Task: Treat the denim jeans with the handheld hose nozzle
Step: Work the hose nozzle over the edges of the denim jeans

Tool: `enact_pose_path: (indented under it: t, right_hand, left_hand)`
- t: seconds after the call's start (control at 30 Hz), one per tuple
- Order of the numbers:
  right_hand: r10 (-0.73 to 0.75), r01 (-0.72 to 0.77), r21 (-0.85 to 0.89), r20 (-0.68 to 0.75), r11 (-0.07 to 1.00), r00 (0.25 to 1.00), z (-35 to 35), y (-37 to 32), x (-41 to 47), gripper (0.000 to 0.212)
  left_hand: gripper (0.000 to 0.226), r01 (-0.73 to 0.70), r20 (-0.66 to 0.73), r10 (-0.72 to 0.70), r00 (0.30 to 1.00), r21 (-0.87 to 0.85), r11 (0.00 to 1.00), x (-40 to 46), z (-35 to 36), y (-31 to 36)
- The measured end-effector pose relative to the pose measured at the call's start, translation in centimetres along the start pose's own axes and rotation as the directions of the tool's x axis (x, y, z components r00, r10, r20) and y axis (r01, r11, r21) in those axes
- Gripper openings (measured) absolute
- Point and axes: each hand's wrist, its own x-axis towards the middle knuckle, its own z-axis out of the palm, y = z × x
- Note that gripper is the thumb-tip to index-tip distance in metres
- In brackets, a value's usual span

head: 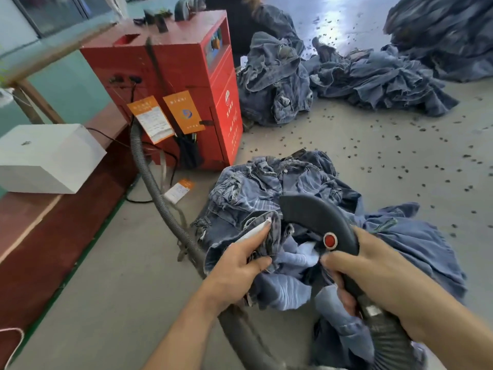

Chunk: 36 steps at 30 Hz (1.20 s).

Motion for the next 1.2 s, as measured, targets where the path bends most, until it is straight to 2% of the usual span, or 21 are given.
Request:
enact_pose_path:
  t: [0.1, 0.17, 0.3, 0.4, 0.47, 0.53, 0.6, 0.7, 0.77, 0.83, 0.97, 1.07, 1.13, 1.2]
  right_hand:
    - [0.039, -0.021, -0.143, 0.127, 0.989, 0.991, 0.2, 0.8, -1.1, 0.018]
    - [0.055, -0.024, -0.203, 0.148, 0.979, 0.987, 0.9, 0.9, -0.5, 0.018]
    - [0.014, -0.013, -0.044, 0.023, 0.999, 1.0, 0.9, 0.5, 2.6, 0.017]
    - [0.037, -0.04, 0.041, 0.062, 0.998, 0.997, 0.2, 1.4, 1.4, 0.019]
    - [0.035, -0.031, -0.037, 0.123, 0.999, 0.992, 0.4, 2.6, -0.6, 0.02]
    - [0.064, -0.033, -0.187, 0.163, 0.982, 0.984, 1.1, 3.4, -1.8, 0.021]
    - [0.052, -0.022, -0.248, 0.114, 0.968, 0.992, 1.9, 3.6, -0.8, 0.021]
    - [0.003, -0.008, -0.072, -0.066, 0.997, 0.998, 1.0, 3.4, 1.4, 0.015]
    - [-0.009, 0.014, 0.043, -0.118, 0.999, 0.993, -0.8, 3.0, 1.1, 0.009]
    - [-0.007, 0.01, 0.04, -0.072, 0.999, 0.997, -1.5, 3.3, -0.3, 0.011]
    - [0.082, -0.065, -0.096, 0.178, 0.993, 0.981, 2.1, 5.1, -3.3, 0.017]
    - [0.064, -0.056, -0.087, 0.088, 0.995, 0.994, 3.2, 5.3, -1.3, 0.015]
    - [0.108, -0.108, 0.039, 0.005, 0.993, 0.994, 2.0, 4.9, -0.2, 0.016]
    - [0.131, -0.128, 0.127, -0.017, 0.984, 0.991, 0.5, 5.2, 0.0, 0.016]
  left_hand:
    - [0.071, 0.042, -0.033, -0.044, 0.998, -0.07, 0.997, 0.3, -0.7, 0.0]
    - [0.071, -0.008, -0.015, 0.007, 1.0, -0.038, 0.999, 0.2, -0.6, -0.1]
    - [0.069, 0.041, -0.01, -0.042, 0.999, -0.076, 0.996, 0.0, -0.1, -0.9]
    - [0.068, 0.091, -0.064, -0.097, 0.993, -0.092, 0.992, -0.4, -0.3, -1.6]
    - [0.07, 0.093, -0.086, -0.104, 0.991, -0.122, 0.988, -0.9, -0.5, -1.5]
    - [0.073, 0.042, -0.046, -0.046, 0.998, -0.09, 0.995, -1.6, -0.1, -0.8]
    - [0.072, 0.022, 0.021, -0.021, 1.0, -0.069, 0.997, -2.1, 0.6, -0.9]
    - [0.071, 0.045, 0.075, -0.042, 0.996, -0.039, 0.998, -3.5, 1.5, -1.6]
    - [0.071, 0.059, 0.069, -0.056, 0.996, -0.052, 0.997, -4.3, 1.6, -1.9]
    - [0.069, 0.097, 0.01, -0.096, 0.995, -0.087, 0.992, -4.6, 1.2, -1.8]
    - [0.068, 0.134, -0.029, -0.135, 0.99, -0.031, 0.991, -4.9, 1.2, -1.7]
    - [0.067, 0.137, -0.008, -0.137, 0.991, 0.062, 0.989, -5.6, 1.6, -1.8]
    - [0.069, 0.14, -0.007, -0.14, 0.99, 0.104, 0.985, -6.2, 1.8, -2.1]
    - [0.067, 0.208, -0.002, -0.209, 0.978, 0.074, 0.975, -6.8, 1.7, -2.2]
